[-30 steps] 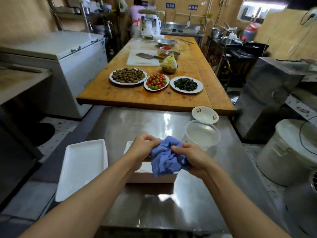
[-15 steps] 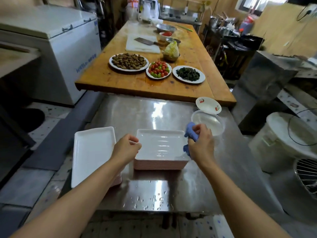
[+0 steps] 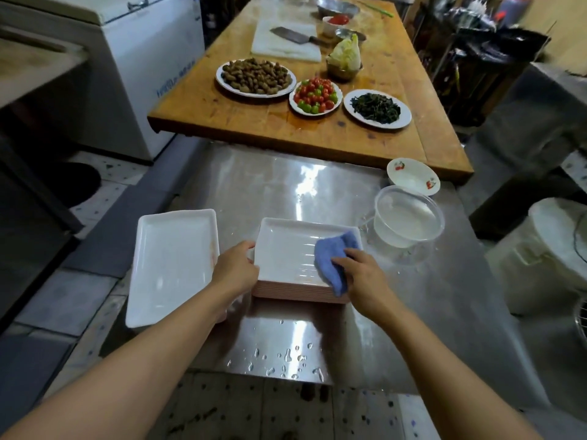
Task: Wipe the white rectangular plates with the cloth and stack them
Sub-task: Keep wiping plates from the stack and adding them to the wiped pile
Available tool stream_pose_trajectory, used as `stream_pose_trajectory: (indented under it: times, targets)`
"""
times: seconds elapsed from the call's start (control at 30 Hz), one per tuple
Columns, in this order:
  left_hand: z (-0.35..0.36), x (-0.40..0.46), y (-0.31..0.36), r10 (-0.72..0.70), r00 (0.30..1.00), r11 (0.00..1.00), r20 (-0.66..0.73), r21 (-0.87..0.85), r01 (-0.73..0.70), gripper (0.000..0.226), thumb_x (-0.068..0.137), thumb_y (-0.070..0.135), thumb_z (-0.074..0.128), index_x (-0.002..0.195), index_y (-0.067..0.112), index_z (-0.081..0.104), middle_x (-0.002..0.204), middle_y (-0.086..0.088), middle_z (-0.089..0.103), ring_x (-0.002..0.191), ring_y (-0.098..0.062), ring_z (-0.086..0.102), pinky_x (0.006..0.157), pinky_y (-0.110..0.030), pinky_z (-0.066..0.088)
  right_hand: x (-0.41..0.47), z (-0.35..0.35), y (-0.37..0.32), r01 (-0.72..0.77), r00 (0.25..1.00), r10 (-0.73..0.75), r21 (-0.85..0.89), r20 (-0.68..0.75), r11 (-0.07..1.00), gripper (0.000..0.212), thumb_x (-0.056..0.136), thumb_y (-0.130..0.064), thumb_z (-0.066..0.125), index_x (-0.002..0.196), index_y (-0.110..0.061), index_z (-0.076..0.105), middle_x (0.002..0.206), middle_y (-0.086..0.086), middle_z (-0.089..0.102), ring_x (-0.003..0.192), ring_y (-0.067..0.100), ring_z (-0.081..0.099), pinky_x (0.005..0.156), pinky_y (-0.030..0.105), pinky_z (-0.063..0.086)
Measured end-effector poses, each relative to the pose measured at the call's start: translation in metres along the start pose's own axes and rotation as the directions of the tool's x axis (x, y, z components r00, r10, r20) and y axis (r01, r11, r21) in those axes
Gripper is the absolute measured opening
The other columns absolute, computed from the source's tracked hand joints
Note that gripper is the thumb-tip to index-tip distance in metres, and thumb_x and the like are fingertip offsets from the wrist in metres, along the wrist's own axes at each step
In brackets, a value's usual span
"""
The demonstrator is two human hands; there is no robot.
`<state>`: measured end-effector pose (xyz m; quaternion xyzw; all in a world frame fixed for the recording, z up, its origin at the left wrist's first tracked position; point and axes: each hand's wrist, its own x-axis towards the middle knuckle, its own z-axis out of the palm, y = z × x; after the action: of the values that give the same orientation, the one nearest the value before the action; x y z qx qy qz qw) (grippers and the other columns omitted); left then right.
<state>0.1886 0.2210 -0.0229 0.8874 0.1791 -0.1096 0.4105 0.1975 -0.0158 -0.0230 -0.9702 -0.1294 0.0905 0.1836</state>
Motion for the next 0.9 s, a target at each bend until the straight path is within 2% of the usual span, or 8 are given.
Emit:
stream_pose_trajectory:
  times: [0.13,0.2,0.27,0.37,0.5,0.6,0.7,0.9]
  targets:
    - [0.001,0.002,-0.001,-0.037,0.999,0.995,-0.016,-0.09,0.036,0.048,0.082,-0.004,0.052,0.124,0.019,0.057,0.11,-0.013,0.064,0.101,-0.032,0.06,0.087,-0.038,0.051,-0.011,0.017,-0.012,0.064,0.996,-0.068,-0.074,-0.052,0.995,0.025,0.091,-0.016,0.053,0.113,-0.01,0.064,0.126,0.013,0.05,0.122,0.031,0.041,0.093,0.04,0.042]
    - [0.001,0.005,-0.002,-0.053,0.999,0.991,-0.009,-0.124,0.051,0.046,0.081,-0.005,0.052,0.12,0.018,0.058,0.108,-0.013,0.064,0.1,-0.032,0.06,0.085,-0.037,0.052,-0.015,0.03,-0.03,0.131,0.989,-0.137,-0.097,-0.058,0.987,0.025,0.094,-0.021,0.047,0.11,-0.012,0.065,0.128,0.012,0.049,0.125,0.028,0.039,0.094,0.039,0.04]
    - [0.001,0.008,-0.003,-0.06,0.998,0.99,0.001,-0.127,0.06,0.045,0.08,-0.004,0.054,0.119,0.018,0.058,0.098,-0.011,0.063,0.097,-0.031,0.06,0.081,-0.033,0.051,-0.011,0.041,-0.053,0.124,0.984,-0.124,-0.004,-0.126,0.992,0.027,0.095,-0.023,0.046,0.111,-0.01,0.064,0.128,0.014,0.048,0.121,0.029,0.042,0.096,0.037,0.039]
    - [0.001,0.012,-0.005,-0.059,0.998,0.989,0.033,-0.134,0.063,0.042,0.08,-0.002,0.058,0.117,0.018,0.057,0.09,-0.008,0.06,0.095,-0.032,0.061,0.083,-0.035,0.051,0.004,0.055,-0.084,0.167,0.985,-0.167,-0.002,-0.036,0.986,0.031,0.096,-0.028,0.042,0.12,-0.017,0.058,0.133,0.004,0.043,0.128,0.022,0.035,0.1,0.032,0.036]
    - [0.001,0.016,-0.008,-0.051,0.997,0.987,0.066,-0.149,0.061,0.032,0.078,-0.001,0.058,0.101,0.021,0.053,0.084,-0.013,0.062,0.084,-0.033,0.061,0.072,-0.032,0.048,0.024,0.063,-0.103,0.121,0.991,-0.116,0.076,-0.063,0.99,0.031,0.089,-0.021,0.049,0.116,-0.007,0.058,0.128,0.009,0.044,0.119,0.026,0.041,0.091,0.035,0.039]
    - [0.003,0.017,-0.006,-0.002,0.996,1.0,0.087,0.005,0.002,0.033,0.083,0.007,0.057,0.113,0.016,0.046,0.089,-0.014,0.061,0.074,-0.024,0.052,0.06,-0.03,0.039,0.043,0.062,-0.103,0.155,0.987,-0.151,0.083,-0.045,0.984,0.029,0.085,-0.012,0.052,0.112,0.001,0.054,0.12,0.015,0.048,0.111,0.029,0.043,0.089,0.033,0.037]
    - [0.005,0.017,-0.005,0.011,0.997,0.993,0.073,0.115,-0.02,0.044,0.084,0.008,0.055,0.124,0.017,0.039,0.096,-0.014,0.06,0.087,-0.028,0.055,0.066,-0.03,0.036,0.068,0.06,-0.1,0.156,0.984,-0.154,0.025,-0.089,0.987,0.031,0.087,-0.011,0.051,0.116,0.0,0.052,0.124,0.015,0.048,0.114,0.027,0.043,0.087,0.03,0.035]
    - [0.008,0.017,-0.001,-0.026,0.998,0.983,0.057,0.183,0.015,0.045,0.079,0.004,0.049,0.119,0.02,0.036,0.085,-0.005,0.054,0.085,-0.029,0.056,0.064,-0.03,0.039,0.085,0.044,-0.078,0.157,0.975,-0.185,-0.211,-0.121,0.965,0.034,0.087,-0.026,0.051,0.117,-0.01,0.052,0.125,0.01,0.049,0.106,0.03,0.044,0.081,0.034,0.033]
